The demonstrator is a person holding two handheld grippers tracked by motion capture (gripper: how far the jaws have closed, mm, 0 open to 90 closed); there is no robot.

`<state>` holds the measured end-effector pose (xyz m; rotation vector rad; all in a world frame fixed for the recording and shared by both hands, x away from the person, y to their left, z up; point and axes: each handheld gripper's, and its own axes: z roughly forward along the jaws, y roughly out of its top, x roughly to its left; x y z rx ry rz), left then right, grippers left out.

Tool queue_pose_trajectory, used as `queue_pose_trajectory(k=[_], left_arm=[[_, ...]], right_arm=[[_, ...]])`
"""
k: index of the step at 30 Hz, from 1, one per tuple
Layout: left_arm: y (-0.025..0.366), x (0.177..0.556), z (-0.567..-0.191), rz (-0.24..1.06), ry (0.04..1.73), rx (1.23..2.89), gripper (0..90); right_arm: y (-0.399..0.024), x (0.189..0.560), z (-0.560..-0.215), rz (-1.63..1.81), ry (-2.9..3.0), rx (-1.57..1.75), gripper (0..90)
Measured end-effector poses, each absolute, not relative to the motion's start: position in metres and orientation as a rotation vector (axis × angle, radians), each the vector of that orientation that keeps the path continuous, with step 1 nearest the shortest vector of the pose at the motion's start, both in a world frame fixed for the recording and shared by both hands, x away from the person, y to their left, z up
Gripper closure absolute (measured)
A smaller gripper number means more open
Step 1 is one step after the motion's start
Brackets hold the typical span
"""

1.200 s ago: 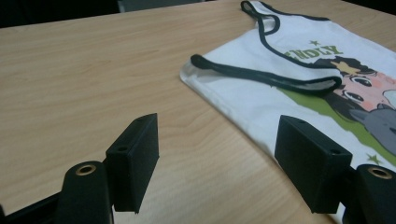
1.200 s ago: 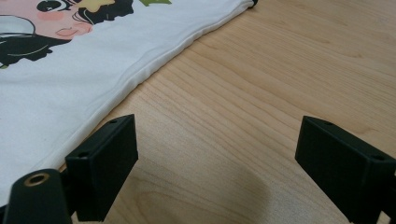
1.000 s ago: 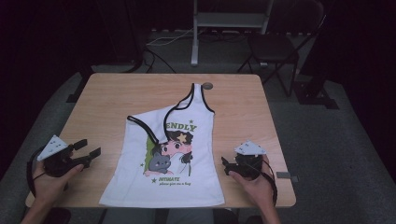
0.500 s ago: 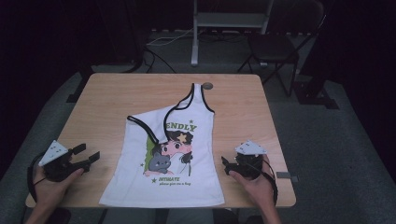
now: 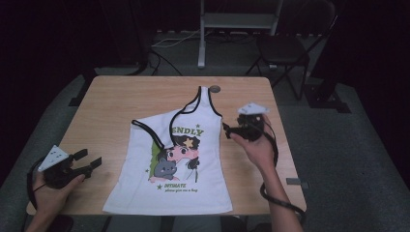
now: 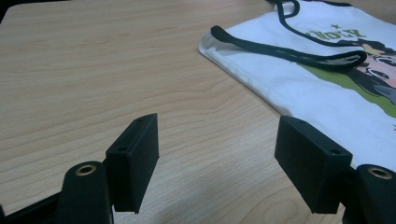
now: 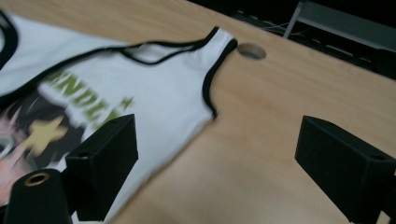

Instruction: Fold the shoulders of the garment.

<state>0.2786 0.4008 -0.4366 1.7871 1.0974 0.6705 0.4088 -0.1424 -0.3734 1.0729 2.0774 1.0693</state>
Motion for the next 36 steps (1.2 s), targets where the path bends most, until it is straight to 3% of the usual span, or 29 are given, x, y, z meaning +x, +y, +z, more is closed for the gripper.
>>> queue_pose_trajectory(k=[5,16,33,36], left_arm=[[0.401,0.278,-0.437,0.673,1.106,1.786,30.2],[0.4,0.278,-0.437,0.677,1.12,1.781,30.1],[0.399,0.279,-0.437,0.684,1.127,1.787,30.1],[0.399,0.279,-0.437,0.683,1.127,1.788,30.1]], right_arm=[[-0.123,0.464,-0.362,1.021,2.133,1.074,12.6],[-0.092,0.549,-0.374,0.933,2.217,1.117,15.3],[-0.078,0.624,-0.376,0.917,2.205,1.272,23.9],[-0.071,0.633,-0.381,0.879,2.225,1.275,30.2]])
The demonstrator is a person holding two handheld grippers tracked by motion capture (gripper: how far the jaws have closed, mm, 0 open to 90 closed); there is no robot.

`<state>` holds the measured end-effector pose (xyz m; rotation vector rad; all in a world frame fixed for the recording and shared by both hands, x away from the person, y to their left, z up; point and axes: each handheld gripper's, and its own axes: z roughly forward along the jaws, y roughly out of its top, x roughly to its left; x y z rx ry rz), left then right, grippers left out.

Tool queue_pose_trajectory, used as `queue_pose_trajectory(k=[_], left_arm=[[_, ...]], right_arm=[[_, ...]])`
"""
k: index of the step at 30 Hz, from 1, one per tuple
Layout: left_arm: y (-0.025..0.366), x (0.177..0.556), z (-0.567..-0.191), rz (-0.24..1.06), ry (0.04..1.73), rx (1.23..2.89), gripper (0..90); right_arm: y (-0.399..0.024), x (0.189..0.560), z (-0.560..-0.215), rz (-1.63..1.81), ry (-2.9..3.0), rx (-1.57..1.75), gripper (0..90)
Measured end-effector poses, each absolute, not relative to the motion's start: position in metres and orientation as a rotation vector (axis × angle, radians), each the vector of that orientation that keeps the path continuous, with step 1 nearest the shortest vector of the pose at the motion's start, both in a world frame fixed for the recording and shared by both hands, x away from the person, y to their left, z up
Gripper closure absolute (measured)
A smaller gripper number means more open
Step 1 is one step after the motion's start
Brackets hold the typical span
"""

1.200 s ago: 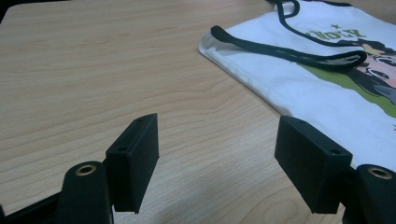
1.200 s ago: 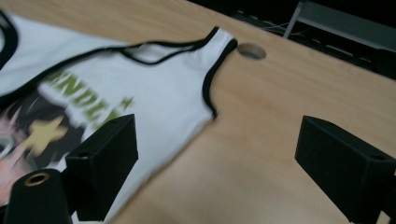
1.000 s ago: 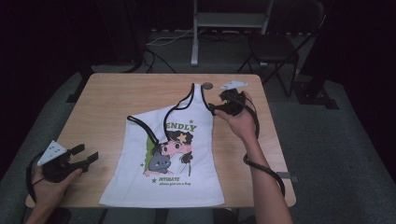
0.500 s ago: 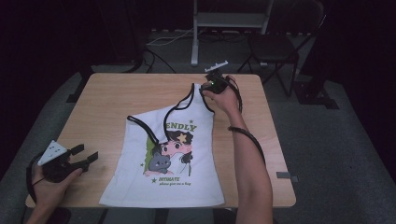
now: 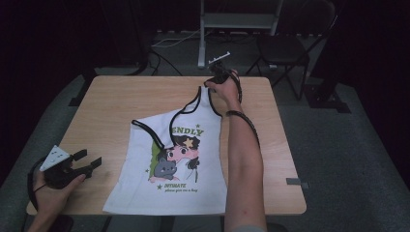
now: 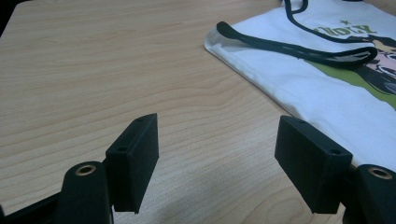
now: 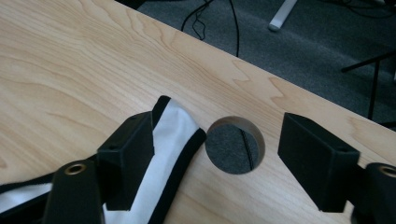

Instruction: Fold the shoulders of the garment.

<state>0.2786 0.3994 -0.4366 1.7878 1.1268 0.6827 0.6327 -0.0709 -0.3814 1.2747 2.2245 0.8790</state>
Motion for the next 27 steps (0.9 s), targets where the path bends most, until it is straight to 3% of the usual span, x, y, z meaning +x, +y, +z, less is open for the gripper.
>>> queue_pose_trajectory(k=[5,13,27], left_arm=[[0.399,0.279,-0.437,0.685,1.121,1.787,30.1],[0.398,0.278,-0.437,0.688,1.107,1.802,30.1],[0.397,0.278,-0.437,0.692,1.102,1.806,30.0]], right_arm=[[-0.063,0.637,-0.393,0.878,2.243,1.265,41.8],[-0.056,0.642,-0.411,0.858,2.244,1.322,44.4],[-0.054,0.646,-0.427,0.878,2.261,1.358,67.3]])
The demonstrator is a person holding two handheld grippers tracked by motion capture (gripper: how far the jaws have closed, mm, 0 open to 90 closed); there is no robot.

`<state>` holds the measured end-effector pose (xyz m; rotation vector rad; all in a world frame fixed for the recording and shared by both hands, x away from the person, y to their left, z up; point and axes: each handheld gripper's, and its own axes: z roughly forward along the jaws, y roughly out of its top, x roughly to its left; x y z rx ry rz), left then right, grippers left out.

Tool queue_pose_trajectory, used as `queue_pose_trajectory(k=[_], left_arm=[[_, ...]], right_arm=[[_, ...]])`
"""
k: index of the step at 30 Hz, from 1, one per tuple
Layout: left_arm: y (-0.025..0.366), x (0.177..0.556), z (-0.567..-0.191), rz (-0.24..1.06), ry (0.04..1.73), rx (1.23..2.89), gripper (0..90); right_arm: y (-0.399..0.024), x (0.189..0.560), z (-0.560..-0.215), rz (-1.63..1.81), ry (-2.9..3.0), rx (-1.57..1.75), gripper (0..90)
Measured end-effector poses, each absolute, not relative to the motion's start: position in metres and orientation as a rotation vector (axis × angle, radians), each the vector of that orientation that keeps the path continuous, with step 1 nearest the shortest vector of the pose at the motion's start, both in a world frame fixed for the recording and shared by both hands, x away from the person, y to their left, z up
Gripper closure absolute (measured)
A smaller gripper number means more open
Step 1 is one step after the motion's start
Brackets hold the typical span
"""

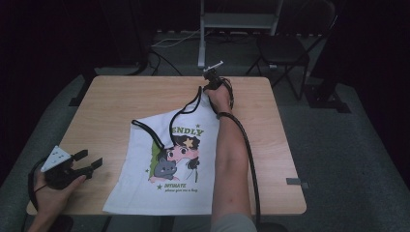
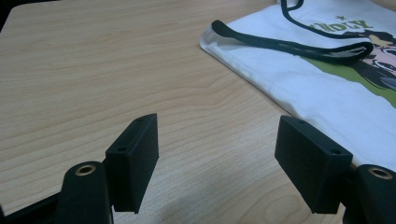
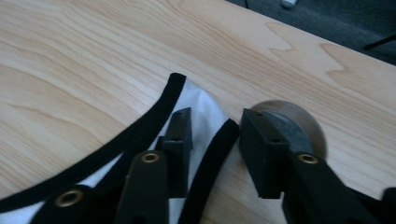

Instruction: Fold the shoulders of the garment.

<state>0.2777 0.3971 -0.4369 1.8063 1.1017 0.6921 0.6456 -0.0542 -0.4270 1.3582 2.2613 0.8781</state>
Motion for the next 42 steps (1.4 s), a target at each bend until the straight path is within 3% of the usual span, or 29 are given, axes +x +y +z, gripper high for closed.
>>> queue_pose_trajectory(k=[4,8,22,42], left_arm=[[0.397,0.278,-0.437,0.692,1.101,1.807,30.0],[0.397,0.277,-0.437,0.692,1.104,1.808,27.8],[0.396,0.276,-0.437,0.699,1.096,1.825,26.8],[0.395,0.276,-0.437,0.703,1.1,1.829,26.8]], right_arm=[[-0.053,0.644,-0.428,0.902,2.254,1.366,76.2],[-0.054,0.641,-0.425,0.964,2.231,1.401,79.4],[-0.061,0.611,-0.396,1.097,2.213,1.343,81.0],[-0.061,0.562,-0.388,1.208,2.159,1.287,81.0]])
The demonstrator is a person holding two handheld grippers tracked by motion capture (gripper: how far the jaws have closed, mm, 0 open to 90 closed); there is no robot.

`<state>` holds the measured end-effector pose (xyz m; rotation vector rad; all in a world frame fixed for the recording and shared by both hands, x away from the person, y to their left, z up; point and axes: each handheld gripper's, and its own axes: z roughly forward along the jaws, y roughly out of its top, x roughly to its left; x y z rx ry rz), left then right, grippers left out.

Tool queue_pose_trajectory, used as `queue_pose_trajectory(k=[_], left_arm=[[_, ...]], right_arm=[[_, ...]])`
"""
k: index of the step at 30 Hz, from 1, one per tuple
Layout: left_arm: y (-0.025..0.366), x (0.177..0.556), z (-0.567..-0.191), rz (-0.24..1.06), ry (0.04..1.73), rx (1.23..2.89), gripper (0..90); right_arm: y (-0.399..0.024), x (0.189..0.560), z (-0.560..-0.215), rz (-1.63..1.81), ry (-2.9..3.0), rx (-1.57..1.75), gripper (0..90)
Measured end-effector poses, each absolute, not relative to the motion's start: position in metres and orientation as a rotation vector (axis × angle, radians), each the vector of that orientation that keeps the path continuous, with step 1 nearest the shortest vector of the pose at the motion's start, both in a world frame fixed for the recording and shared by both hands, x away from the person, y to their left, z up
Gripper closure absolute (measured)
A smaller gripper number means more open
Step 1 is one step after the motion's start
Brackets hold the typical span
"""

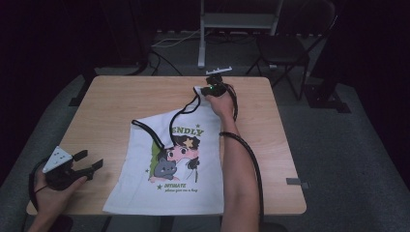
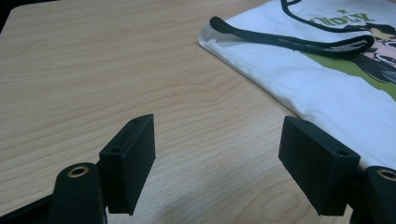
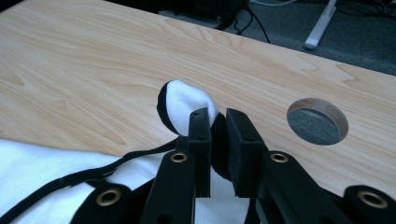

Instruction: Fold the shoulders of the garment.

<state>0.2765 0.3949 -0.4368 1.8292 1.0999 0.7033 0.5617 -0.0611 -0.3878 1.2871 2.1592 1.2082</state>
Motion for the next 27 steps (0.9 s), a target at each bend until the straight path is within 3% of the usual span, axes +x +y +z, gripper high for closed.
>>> queue_pose_trajectory(k=[27], left_arm=[[0.393,0.277,-0.437,0.72,1.093,1.851,26.8]], right_arm=[[-0.048,0.503,-0.393,1.2,2.208,1.138,80.5]])
